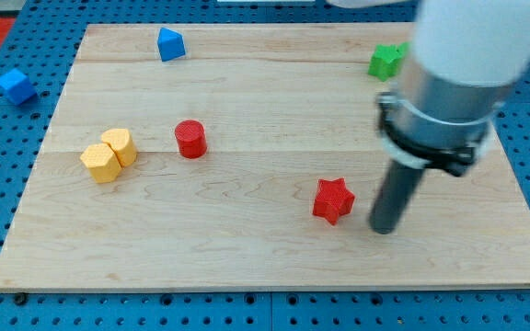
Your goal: Move the yellow hexagon left to the yellow heart
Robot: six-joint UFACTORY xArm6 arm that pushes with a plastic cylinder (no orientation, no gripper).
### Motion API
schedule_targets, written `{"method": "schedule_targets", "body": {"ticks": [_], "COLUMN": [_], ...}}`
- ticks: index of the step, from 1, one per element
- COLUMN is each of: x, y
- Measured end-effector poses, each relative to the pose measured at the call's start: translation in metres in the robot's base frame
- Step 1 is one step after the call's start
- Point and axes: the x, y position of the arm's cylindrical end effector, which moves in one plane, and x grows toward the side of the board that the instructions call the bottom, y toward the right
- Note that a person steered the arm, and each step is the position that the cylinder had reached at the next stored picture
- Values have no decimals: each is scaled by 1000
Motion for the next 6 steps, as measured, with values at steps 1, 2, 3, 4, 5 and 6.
{"method": "schedule_targets", "body": {"ticks": [1, 2, 3, 4, 5, 6], "x": [-20, -67, -89, -52, -53, -56], "y": [-43, -61, -63, -85, -177, -248]}}
